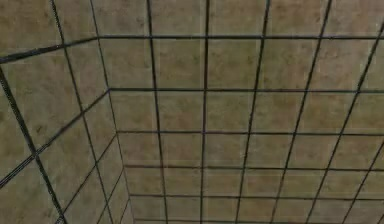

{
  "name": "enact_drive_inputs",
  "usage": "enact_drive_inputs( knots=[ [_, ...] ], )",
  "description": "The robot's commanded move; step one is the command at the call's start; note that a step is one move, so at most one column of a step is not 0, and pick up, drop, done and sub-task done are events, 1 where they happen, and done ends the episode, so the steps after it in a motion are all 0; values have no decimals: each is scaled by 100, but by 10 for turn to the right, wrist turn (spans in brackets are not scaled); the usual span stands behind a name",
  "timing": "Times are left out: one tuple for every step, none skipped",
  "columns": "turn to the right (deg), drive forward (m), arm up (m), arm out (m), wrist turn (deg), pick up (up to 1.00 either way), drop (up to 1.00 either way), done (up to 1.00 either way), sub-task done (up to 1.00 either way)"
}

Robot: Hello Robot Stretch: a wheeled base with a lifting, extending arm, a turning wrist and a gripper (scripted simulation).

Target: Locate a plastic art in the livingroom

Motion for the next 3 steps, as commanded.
enact_drive_inputs(
  knots=[
    [0,15,0,0,0,0,0,0,0],
    [450,0,0,0,0,0,0,0,0],
    [0,25,0,0,0,0,0,0,0]
  ],
)
